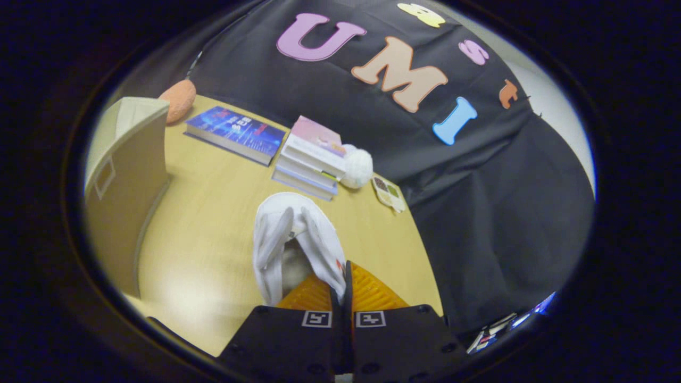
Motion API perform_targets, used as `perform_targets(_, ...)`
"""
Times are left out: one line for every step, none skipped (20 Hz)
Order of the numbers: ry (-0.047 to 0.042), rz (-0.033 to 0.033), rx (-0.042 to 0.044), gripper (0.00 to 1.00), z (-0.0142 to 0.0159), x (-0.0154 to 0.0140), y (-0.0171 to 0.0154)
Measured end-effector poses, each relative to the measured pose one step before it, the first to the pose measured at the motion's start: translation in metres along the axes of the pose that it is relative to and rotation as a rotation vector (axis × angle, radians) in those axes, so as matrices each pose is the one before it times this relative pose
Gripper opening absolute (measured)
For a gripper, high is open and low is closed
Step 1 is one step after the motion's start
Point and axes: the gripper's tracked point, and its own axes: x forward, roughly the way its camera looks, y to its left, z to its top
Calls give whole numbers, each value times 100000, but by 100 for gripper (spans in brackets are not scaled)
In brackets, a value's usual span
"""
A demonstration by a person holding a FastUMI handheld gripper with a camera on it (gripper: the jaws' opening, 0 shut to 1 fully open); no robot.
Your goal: Open the storage box then place both shoes into the box .Put the left shoe in first, then the right shoe, with the right side of both shoes facing outward in a uniform manner.
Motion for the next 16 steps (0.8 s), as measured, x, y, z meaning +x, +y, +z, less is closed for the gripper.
perform_targets(-1786,-2114,1829,2,1695,-1505,-174)
perform_targets(-2123,-1668,1825,2,1846,-1419,-9)
perform_targets(-2599,-1536,1626,2,1931,-1552,180)
perform_targets(-2897,-1318,1238,2,2015,-1430,236)
perform_targets(-2619,-1149,344,2,1893,-1545,474)
perform_targets(-2397,-693,-205,2,1861,-1327,770)
perform_targets(-2033,140,-150,2,1840,-1425,1090)
perform_targets(-1700,955,694,2,1549,-1127,1534)
perform_targets(-916,1821,1529,2,1211,-1003,1681)
perform_targets(-223,2253,2165,2,790,-538,1880)
perform_targets(701,2874,2713,2,254,-550,1920)
perform_targets(1523,3210,2767,2,-80,-509,2093)
perform_targets(1890,2923,2416,2,-459,-281,1691)
perform_targets(2608,2328,2365,2,-784,51,1583)
perform_targets(2894,1518,2210,2,-799,73,1276)
perform_targets(2721,856,1692,2,-902,108,957)
